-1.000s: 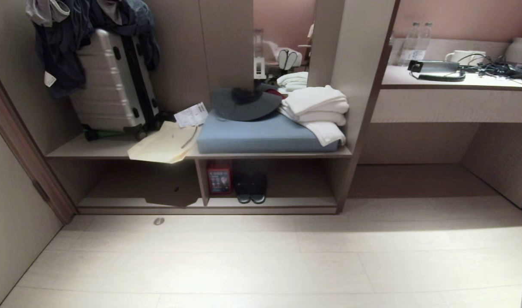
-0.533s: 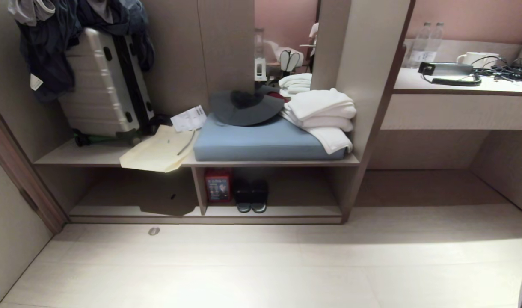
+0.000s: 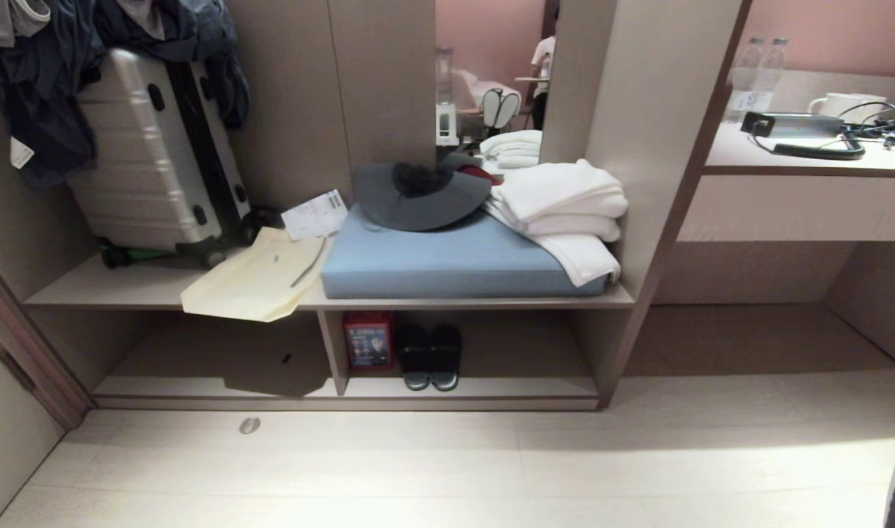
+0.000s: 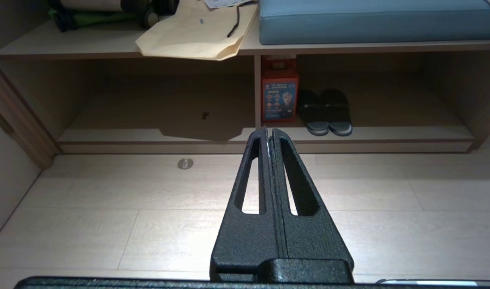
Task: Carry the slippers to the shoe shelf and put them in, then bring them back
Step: Place the slippers into the shoe cabinet
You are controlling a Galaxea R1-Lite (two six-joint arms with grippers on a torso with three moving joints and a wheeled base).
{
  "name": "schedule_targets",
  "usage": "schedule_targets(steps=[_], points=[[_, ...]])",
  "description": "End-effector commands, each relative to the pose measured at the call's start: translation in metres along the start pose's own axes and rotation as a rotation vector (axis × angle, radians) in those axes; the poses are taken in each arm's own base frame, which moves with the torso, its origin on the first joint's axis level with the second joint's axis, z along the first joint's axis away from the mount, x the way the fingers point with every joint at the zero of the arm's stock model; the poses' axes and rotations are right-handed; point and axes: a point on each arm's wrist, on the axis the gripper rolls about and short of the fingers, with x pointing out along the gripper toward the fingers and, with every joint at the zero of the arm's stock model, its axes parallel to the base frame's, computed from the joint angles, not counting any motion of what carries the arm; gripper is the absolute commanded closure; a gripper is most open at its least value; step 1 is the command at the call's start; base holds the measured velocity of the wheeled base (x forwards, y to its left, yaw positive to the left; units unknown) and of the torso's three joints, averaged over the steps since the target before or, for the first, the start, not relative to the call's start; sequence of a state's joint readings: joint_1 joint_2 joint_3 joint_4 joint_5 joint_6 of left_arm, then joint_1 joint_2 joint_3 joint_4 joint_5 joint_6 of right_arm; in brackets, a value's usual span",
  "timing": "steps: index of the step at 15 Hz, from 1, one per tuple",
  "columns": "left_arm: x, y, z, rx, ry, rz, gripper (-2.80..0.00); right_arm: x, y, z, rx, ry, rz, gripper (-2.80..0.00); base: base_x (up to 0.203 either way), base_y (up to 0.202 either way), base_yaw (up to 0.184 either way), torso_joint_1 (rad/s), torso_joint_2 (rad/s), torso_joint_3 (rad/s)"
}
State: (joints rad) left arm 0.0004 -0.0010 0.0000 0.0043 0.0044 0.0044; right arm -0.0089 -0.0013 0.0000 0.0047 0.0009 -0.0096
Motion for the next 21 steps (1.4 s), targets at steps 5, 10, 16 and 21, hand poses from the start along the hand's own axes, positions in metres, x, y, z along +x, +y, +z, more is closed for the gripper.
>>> schedule_targets(steps=[5,10,16,21], points=[[0.0000,-0.0001,0.0004,-0.007,-0.005,-0.002,0.00,0.0001,0.0000,-0.0004,-0.001,0.001,0.000,0.00,0.160,0.000,0.000,0.004,0.00,0.002],[0.0001,-0.0001,0.0003,-0.007,-0.003,-0.003,0.00,0.0000,0.0000,0.0000,0.000,0.000,0.000,0.00,0.000,0.000,0.000,0.000,0.00,0.000],[0.0001,-0.0001,0.0005,-0.011,-0.003,-0.002,0.00,0.0000,0.0000,-0.0002,-0.001,0.000,0.000,0.00,0.000,0.000,0.000,0.001,0.00,-0.150],[0.0002,-0.0001,0.0000,-0.011,-0.002,-0.003,0.00,0.0000,0.0000,-0.0001,-0.001,-0.001,-0.001,0.00,0.000,0.000,0.000,0.004,0.00,-0.203]])
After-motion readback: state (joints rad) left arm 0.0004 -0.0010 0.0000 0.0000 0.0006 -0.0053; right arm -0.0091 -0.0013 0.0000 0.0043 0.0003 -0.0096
